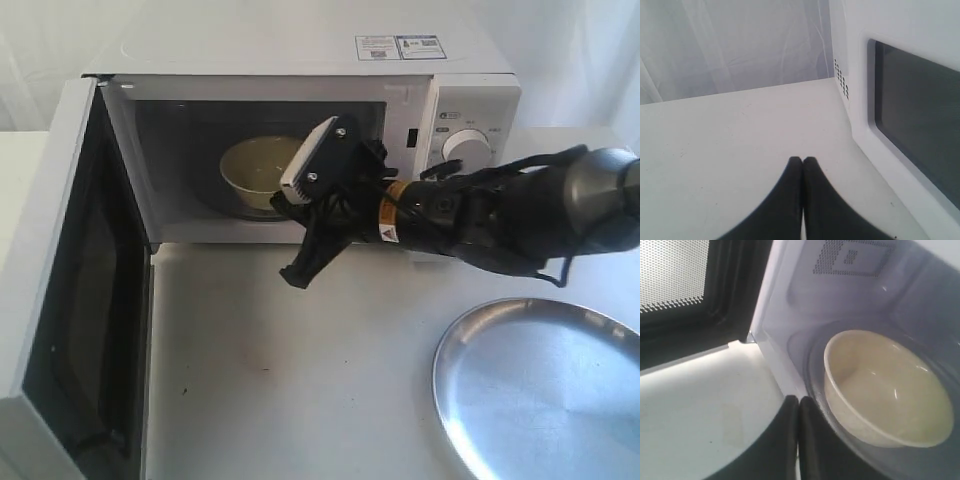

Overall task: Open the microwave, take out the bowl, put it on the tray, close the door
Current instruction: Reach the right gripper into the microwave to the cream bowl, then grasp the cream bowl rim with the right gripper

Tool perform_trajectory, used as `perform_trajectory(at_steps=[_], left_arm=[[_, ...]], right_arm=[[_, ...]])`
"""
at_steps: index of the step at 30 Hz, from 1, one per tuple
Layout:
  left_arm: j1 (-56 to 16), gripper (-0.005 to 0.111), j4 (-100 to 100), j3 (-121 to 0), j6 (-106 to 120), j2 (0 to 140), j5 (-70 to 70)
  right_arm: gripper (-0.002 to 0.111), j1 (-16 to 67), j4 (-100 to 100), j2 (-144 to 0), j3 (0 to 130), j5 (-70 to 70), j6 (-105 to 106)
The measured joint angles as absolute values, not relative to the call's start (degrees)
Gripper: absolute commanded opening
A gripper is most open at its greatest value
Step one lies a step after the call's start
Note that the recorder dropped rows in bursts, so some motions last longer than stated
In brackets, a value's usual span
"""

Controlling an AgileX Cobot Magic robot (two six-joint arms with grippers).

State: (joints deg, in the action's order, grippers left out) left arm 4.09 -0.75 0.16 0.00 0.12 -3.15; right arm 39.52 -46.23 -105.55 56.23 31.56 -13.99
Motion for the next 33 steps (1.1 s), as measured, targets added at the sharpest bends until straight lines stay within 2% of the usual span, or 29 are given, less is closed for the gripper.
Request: perform_trajectory(at_steps=[4, 7, 9, 15, 27, 30, 33], left_arm=[[4.1, 0.000, -0.8, 0.2, 0.0, 0.1, -3.2], [4.1, 0.000, -0.8, 0.2, 0.0, 0.1, -3.2], [4.1, 0.000, -0.8, 0.2, 0.0, 0.1, -3.2], [4.1, 0.000, -0.8, 0.2, 0.0, 0.1, -3.2], [4.1, 0.000, -0.8, 0.2, 0.0, 0.1, -3.2], [4.1, 0.000, -0.8, 0.2, 0.0, 0.1, -3.2], [4.1, 0.000, -0.8, 0.2, 0.0, 0.1, -3.2]], right_arm=[[0.026, 40.9, -46.2, -108.7, 61.2, 25.7, -13.6], [0.052, 41.0, -46.2, -109.6, 63.2, 24.2, -12.4], [0.059, 41.1, -46.2, -109.8, 64.1, 24.1, -10.8], [0.054, 41.2, -46.3, -111.7, 67.8, 21.0, -8.5], [0.054, 41.2, -49.6, -118.7, 74.8, 17.1, -8.4], [0.047, 41.2, -49.7, -120.0, 76.6, 17.1, -8.4], [0.033, 41.2, -49.8, -121.3, 78.3, 16.8, -8.4]])
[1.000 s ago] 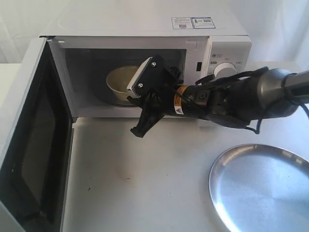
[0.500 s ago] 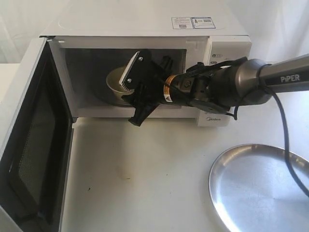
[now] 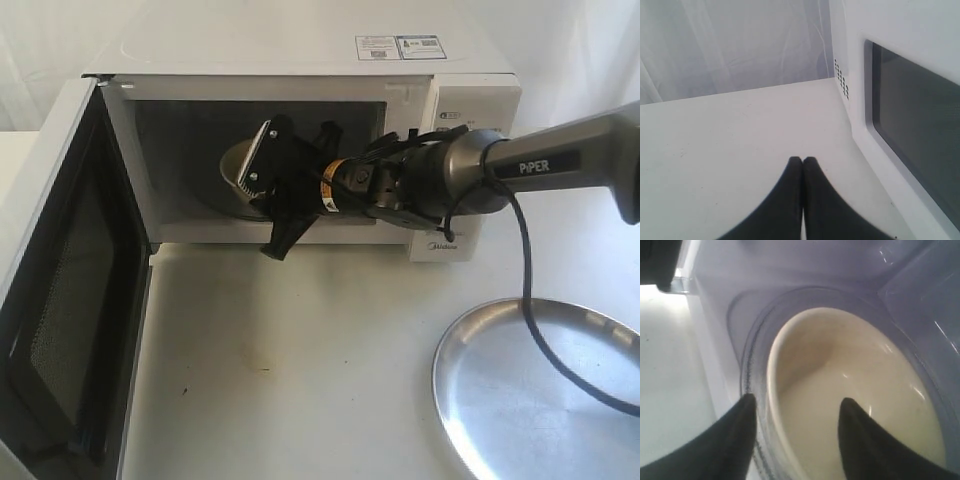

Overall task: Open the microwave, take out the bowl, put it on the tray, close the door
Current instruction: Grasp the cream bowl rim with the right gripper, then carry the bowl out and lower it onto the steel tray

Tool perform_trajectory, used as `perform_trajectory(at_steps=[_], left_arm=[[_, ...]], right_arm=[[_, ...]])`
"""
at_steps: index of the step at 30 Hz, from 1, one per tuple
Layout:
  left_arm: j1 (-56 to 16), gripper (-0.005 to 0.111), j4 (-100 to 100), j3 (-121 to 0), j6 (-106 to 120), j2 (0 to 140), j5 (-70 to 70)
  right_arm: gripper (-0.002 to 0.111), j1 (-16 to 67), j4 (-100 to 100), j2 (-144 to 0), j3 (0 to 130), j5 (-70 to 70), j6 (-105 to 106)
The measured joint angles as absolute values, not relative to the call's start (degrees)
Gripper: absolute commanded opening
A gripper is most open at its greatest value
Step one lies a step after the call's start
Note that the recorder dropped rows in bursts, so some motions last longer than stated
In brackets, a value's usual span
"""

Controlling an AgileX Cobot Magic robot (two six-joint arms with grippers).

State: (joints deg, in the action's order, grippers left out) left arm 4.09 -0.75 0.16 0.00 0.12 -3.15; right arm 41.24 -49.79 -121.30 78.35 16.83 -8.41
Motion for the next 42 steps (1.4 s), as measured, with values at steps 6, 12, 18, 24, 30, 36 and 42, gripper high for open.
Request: perform_trajectory(at_steps=[6, 12, 18, 24, 30, 36, 42], left_arm=[[4.1, 0.000, -0.8, 0.2, 0.0, 0.1, -3.2], [4.1, 0.000, -0.8, 0.2, 0.0, 0.1, -3.2], [4.1, 0.000, -0.8, 0.2, 0.0, 0.1, -3.2], [4.1, 0.000, -0.8, 0.2, 0.0, 0.1, -3.2], [4.1, 0.000, -0.8, 0.2, 0.0, 0.1, -3.2], [4.1, 0.000, -0.8, 0.2, 0.0, 0.1, -3.2], [4.1, 0.000, -0.8, 0.2, 0.0, 0.1, -3.2]], right_arm=[[0.001, 41.2, -49.9, -123.5, 80.6, 16.8, -8.8], [0.000, 41.2, -49.9, -124.1, 81.2, 17.3, -12.2], [0.000, 42.1, -49.9, -121.4, 78.4, 21.0, -17.9], [0.000, 46.9, -50.4, -110.5, 69.9, 14.1, -23.7], [0.000, 53.1, -48.7, -95.7, 58.8, -1.9, -31.5], [0.000, 56.7, -46.7, -82.8, 46.9, -25.7, -39.0], [0.000, 56.7, -51.9, -74.4, 32.5, -27.8, -53.4]])
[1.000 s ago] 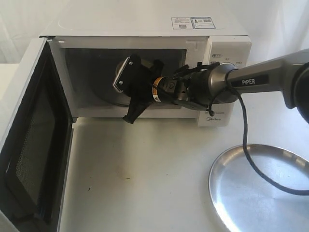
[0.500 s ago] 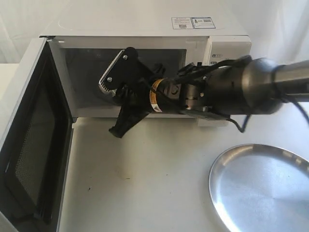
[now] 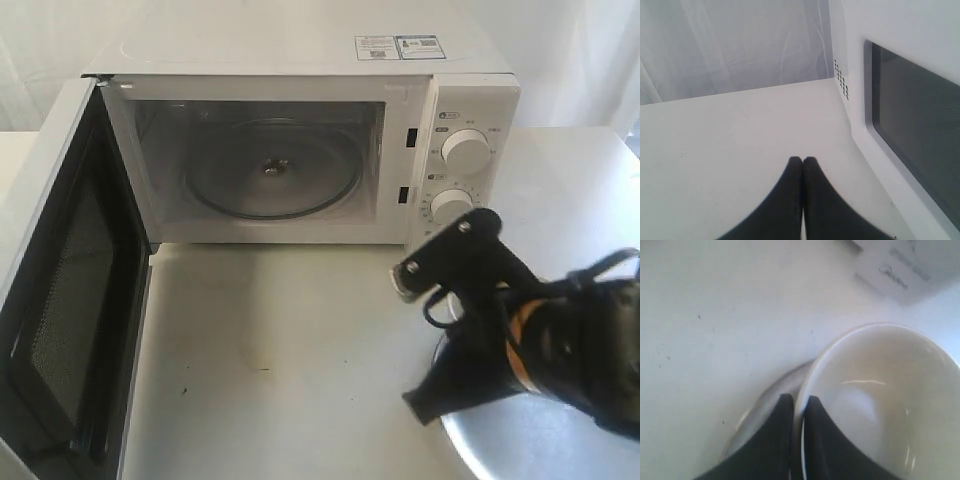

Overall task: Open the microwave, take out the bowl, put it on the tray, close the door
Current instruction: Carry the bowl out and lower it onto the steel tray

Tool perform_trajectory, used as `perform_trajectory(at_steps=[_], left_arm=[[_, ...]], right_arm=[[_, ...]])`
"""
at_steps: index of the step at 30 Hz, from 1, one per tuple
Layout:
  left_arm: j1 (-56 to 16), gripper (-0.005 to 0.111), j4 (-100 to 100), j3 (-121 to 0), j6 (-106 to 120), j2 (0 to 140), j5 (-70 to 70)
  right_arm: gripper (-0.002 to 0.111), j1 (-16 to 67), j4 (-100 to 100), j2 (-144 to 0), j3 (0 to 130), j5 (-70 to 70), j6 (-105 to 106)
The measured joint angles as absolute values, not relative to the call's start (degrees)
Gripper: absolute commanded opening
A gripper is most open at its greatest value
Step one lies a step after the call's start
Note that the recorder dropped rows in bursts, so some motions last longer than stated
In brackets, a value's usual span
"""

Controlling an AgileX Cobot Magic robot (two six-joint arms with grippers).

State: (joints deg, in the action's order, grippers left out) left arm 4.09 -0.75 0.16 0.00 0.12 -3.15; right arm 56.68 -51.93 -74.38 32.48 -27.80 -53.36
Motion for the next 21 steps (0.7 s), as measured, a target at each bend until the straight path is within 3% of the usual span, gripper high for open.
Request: perform_trajectory(at_steps=[8, 18, 21], left_arm=[[4.1, 0.000, -0.8, 0.2, 0.0, 0.1, -3.2], [4.1, 0.000, -0.8, 0.2, 0.0, 0.1, -3.2], [4.1, 0.000, -0.8, 0.2, 0.0, 0.1, -3.2]], right_arm=[[0.000, 56.7, -61.3, -71.8, 21.6, -31.6, -69.8], [0.000, 56.7, -65.7, -71.5, 19.5, -31.9, -76.5], [0.005, 56.7, -65.9, -71.5, 19.5, -31.1, -77.0]])
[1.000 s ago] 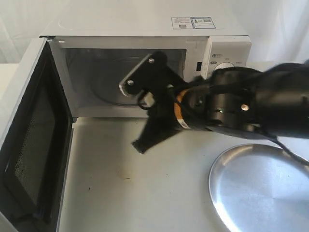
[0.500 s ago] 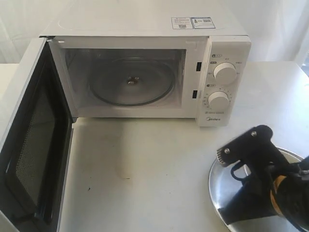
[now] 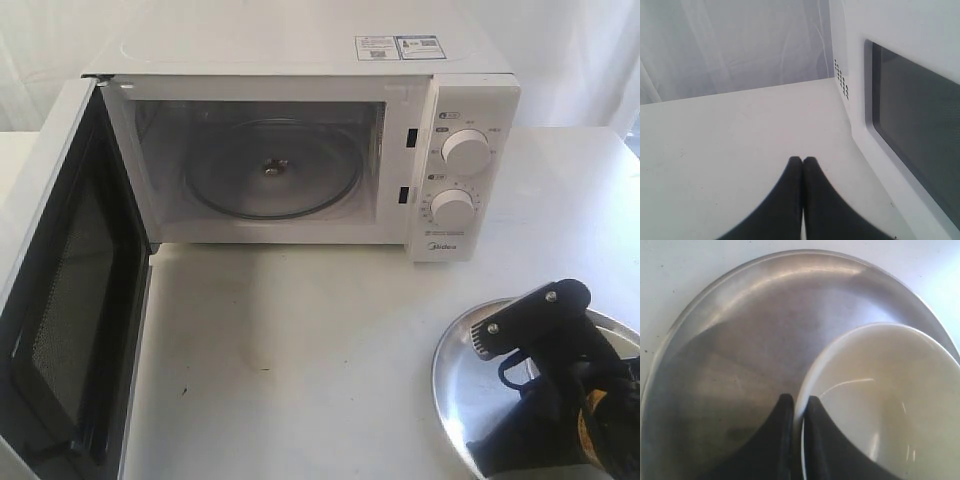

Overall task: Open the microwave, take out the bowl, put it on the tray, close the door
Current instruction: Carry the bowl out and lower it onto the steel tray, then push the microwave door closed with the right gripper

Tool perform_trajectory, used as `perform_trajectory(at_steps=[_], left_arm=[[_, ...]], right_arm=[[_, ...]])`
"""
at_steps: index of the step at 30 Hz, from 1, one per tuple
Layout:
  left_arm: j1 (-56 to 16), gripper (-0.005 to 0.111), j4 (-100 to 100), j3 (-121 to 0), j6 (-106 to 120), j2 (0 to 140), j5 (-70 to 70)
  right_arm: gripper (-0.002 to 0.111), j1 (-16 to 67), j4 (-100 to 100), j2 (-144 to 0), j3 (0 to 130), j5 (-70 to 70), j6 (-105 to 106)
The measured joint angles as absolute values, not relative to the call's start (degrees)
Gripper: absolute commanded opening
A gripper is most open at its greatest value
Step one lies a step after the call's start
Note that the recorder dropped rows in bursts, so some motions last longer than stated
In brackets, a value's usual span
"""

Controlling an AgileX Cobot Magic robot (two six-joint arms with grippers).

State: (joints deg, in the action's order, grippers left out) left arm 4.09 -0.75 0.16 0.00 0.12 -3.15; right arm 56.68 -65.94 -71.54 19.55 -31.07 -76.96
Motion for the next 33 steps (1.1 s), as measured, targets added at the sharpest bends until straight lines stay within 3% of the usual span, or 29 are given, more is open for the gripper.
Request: perform_trajectory(at_steps=[8, 12, 15, 19, 27, 33], left_arm=[[4.1, 0.000, -0.8, 0.2, 0.0, 0.1, -3.2], [4.1, 0.000, -0.8, 0.2, 0.0, 0.1, -3.2], [4.1, 0.000, -0.8, 0.2, 0.0, 0.1, -3.2], [4.1, 0.000, -0.8, 0.2, 0.0, 0.1, -3.2], [4.1, 0.000, -0.8, 0.2, 0.0, 0.1, -3.2], [4.1, 0.000, -0.8, 0.2, 0.0, 0.1, -3.2]], right_arm=[[0.037, 56.7, -66.6, -71.5, 19.5, -30.8, -77.5], [0.040, 56.7, -68.0, -71.4, 19.5, -30.8, -79.1], [0.032, 56.7, -73.2, -70.3, 19.5, -30.7, -84.9], [0.000, 56.7, -83.7, -65.7, 20.1, -25.9, -95.2], [0.000, 56.7, -96.1, -59.1, 31.9, -4.8, -98.5], [0.000, 60.5, -99.3, -72.8, 57.0, 4.7, -91.3]])
